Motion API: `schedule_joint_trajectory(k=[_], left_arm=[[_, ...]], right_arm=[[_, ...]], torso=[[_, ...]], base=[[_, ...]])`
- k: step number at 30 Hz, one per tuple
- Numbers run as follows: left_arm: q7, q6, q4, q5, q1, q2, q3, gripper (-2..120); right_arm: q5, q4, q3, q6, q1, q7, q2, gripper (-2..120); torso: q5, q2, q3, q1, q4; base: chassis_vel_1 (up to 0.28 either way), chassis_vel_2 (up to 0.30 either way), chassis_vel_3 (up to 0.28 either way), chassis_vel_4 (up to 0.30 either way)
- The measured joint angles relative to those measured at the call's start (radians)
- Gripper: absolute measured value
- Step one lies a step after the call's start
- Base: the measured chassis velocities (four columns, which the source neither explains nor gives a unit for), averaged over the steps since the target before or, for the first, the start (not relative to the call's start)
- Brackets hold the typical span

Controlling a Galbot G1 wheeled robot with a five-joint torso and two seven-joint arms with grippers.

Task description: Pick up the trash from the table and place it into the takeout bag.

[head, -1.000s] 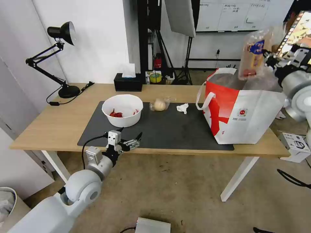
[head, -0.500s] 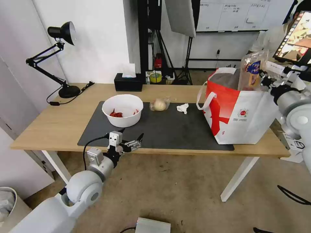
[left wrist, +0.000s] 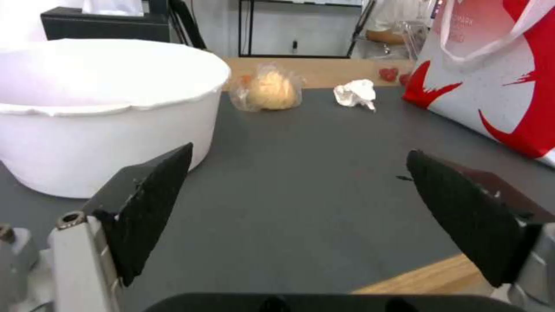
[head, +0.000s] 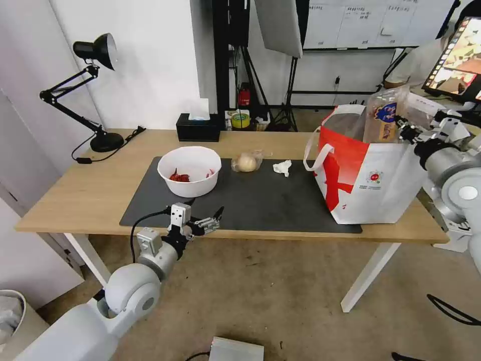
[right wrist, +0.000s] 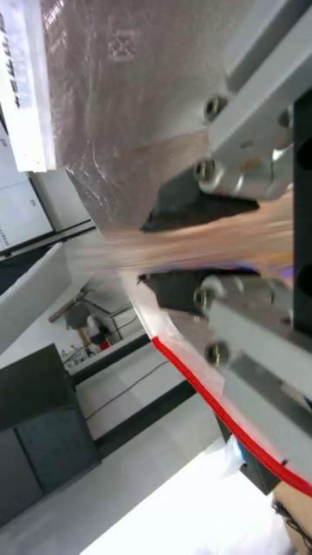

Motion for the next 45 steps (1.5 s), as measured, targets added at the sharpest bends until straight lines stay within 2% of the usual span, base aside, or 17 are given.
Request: schedule_joint_trajectory(k=[3,4,6,8,10,11,13,14,17,18,20,21,27,31,36,40,45], left_arm=[[-0.001,0.0,-0.002,0.0,0.0,0.002,-0.002,100],[-0.001,0.0,-0.002,0.0,0.0,0.002,-0.002,100],[-0.001,0.0,-0.004,0.0,0.0,0.002,-0.003,100],[-0.001,0.0,-0.004,0.0,0.001,0.002,-0.003,100],[-0.001,0.001,-0.006,-0.001,0.002,0.004,-0.007,100],[-0.001,0.001,-0.006,-0.001,0.002,0.004,-0.007,100],[-0.001,0.001,-0.008,-0.002,0.001,0.007,-0.011,100],[-0.001,0.001,-0.008,-0.002,0.001,0.007,-0.011,100],[-0.002,-0.001,-0.008,-0.003,0.002,0.007,-0.014,100],[-0.002,-0.001,-0.008,-0.003,0.002,0.007,-0.014,100],[-0.002,-0.005,-0.008,-0.003,0.007,0.007,-0.02,100],[-0.002,-0.005,-0.008,-0.003,0.007,0.007,-0.02,100],[-0.002,-0.019,-0.009,-0.002,0.014,0.012,-0.03,100],[0.001,-0.028,-0.008,0.011,0.024,0.014,-0.04,100],[0.006,-0.04,-0.005,0.026,0.052,0.015,-0.062,100],[0.056,-0.075,0.005,0.082,0.126,0.013,-0.128,100],[0.073,-0.088,0.003,0.098,0.17,0.006,-0.166,100]], right_arm=[[0.002,0.001,0.001,-0.004,-0.002,0.0,0.0,34],[0.002,0.001,0.001,-0.004,-0.002,0.0,0.0,34],[0.002,0.003,0.001,-0.005,-0.002,-0.001,0.0,47],[0.002,0.004,0.001,-0.005,-0.002,-0.003,0.0,49],[0.012,0.009,0.001,-0.001,-0.001,-0.028,-0.002,61],[0.012,0.009,0.001,-0.001,-0.001,-0.028,-0.002,61],[0.022,0.014,0.001,0.018,0.006,-0.056,-0.007,71],[0.022,0.014,0.001,0.018,0.006,-0.056,-0.007,71],[0.023,0.026,-0.006,0.043,0.012,-0.097,-0.012,86],[0.023,0.026,-0.006,0.043,0.012,-0.097,-0.012,86],[0.009,0.046,-0.008,0.062,0.006,-0.159,-0.019,97],[0.009,0.046,-0.008,0.062,0.006,-0.159,-0.019,97],[-0.08,0.13,-0.011,0.107,-0.078,-0.374,-0.056,100],[-0.161,0.182,-0.008,0.112,-0.147,-0.459,-0.073,100],[-0.23,0.228,0.004,0.113,-0.237,-0.511,-0.077,100],[-0.31,0.278,0.026,0.13,-0.39,-0.562,-0.057,100],[-0.341,0.288,0.026,0.137,-0.433,-0.571,-0.035,100]], torso=[[0.0,0.0,0.0,0.0,0.0],[0.0,0.0,0.0,0.0,0.0],[0.0,0.0,0.0,0.0,0.0],[0.0,0.0,0.0,0.0,0.0],[0.0001,0.0,0.0,0.0,0.0],[0.0001,0.0,0.0,0.0,0.0],[0.0,0.0,0.0,0.0,0.0],[0.0,0.0,0.0,0.0,0.0],[0.0001,0.0,0.0,0.0,0.0],[0.0001,0.0,0.0,0.0,0.0],[0.0,0.0,0.0,0.0,0.0],[0.0,0.0,0.0,0.0,0.0],[0.0,0.0,0.0,0.0,0.0],[0.0,0.0,0.0,0.0,0.0],[0.0,0.0,0.0,0.0,0.0],[0.0001,0.0,0.0,0.0,-0.0003],[0.0,0.0,0.0,0.0,0.0002]], base=[[0.0,0.0,0.0,0.0],[0.0,0.0,0.0,0.0],[0.0,0.0,0.0,0.0],[0.0,0.0,0.0,0.0],[0.0,0.0,0.0,0.0],[0.0,0.0,0.0,0.0],[0.0,0.0,0.0,0.0],[0.0,0.0,0.0,0.0],[0.0,0.0,0.0,0.0],[0.0,0.0,0.0,0.0],[0.0,0.0,0.0,0.0],[0.0,0.0,0.0,0.0],[0.0,0.0,0.0,0.0],[0.0,0.0,0.0,0.0],[0.0,0.0,0.0,0.0],[0.0,0.0,0.0,0.0],[0.0,0.0,0.0,0.0]])
